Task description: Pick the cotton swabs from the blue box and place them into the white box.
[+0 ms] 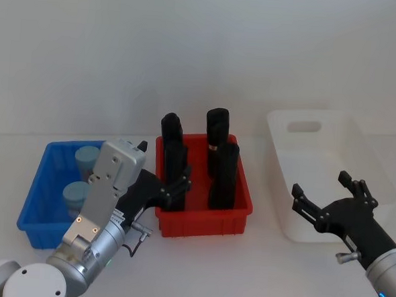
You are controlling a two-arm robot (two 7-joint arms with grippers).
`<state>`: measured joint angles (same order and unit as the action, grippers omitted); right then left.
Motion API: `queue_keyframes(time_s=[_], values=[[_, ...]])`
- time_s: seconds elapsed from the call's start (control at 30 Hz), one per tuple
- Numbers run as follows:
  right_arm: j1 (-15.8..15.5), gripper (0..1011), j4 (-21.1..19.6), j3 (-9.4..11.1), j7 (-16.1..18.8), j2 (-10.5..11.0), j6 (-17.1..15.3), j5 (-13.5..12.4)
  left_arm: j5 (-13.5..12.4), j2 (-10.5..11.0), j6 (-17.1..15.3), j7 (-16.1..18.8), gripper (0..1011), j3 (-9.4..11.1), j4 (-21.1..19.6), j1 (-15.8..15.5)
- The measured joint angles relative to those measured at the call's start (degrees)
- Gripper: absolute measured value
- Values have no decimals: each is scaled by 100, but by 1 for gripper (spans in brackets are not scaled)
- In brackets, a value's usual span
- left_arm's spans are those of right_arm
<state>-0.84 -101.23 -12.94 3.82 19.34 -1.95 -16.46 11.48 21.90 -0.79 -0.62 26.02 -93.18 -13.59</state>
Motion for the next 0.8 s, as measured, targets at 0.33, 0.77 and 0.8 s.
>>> queue_keyframes(time_s=[0.33,0.77,0.8], values=[[0,1002,0,0,0,0,0,0,0,0,0,0,1004,0,0,0],[0,1002,0,0,0,0,0,0,0,0,0,0,1004,0,0,0],[0,1002,0,0,0,0,0,0,0,0,0,0,1004,0,0,0]])
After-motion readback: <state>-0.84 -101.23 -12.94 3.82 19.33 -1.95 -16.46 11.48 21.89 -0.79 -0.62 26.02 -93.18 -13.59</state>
